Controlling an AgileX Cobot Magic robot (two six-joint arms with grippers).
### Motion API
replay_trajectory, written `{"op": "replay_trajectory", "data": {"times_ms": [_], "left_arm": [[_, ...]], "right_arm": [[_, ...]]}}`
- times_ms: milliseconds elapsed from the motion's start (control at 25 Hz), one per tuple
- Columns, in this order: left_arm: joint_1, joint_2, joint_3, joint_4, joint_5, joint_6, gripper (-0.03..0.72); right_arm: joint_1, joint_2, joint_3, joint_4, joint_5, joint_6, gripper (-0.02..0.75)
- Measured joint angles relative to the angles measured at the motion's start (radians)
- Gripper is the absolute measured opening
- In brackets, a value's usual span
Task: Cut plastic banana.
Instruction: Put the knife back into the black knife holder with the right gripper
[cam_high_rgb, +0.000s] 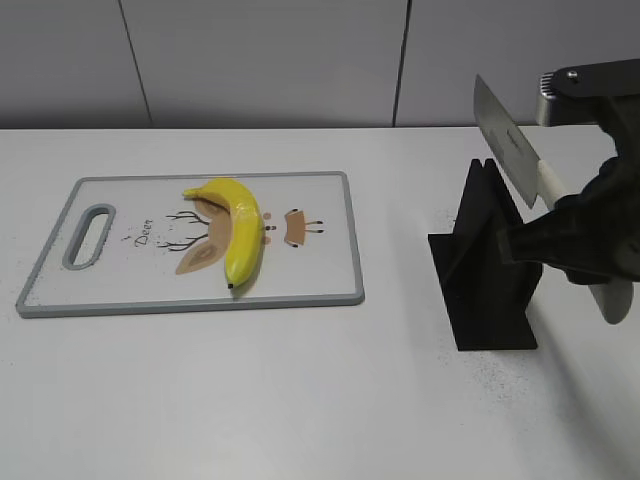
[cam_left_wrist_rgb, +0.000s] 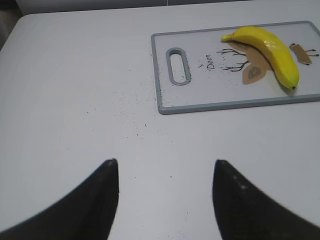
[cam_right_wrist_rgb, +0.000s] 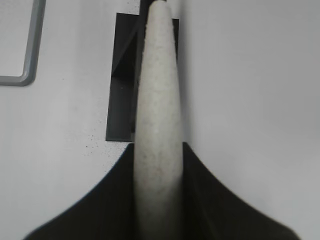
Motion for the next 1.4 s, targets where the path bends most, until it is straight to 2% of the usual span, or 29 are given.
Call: {"op": "replay_trajectory", "data": {"times_ms": [240, 560, 960, 1400], "left_arm": [[0.000, 0.000, 0.000, 0.000, 0.000, 0.000, 0.579], [0.000, 0.000, 0.000, 0.002, 0.000, 0.000, 0.579], [0.000, 0.000, 0.000, 0.003, 0.000, 0.000, 0.579], [0.000, 0.000, 0.000, 0.003, 0.000, 0.000, 0.579]], "right_arm": [[-0.061, 0.014, 0.000, 0.000, -0.067, -0.007, 0.162], [-0.111, 0.052, 0.000, 0.058, -0.106, -0.105, 0.162], [-0.119, 0.054, 0.002, 0.096, -0.133, -0.128, 0.162], [-0.119, 0.054, 0.019, 0.090, -0.138, -0.119, 0.162]]}}
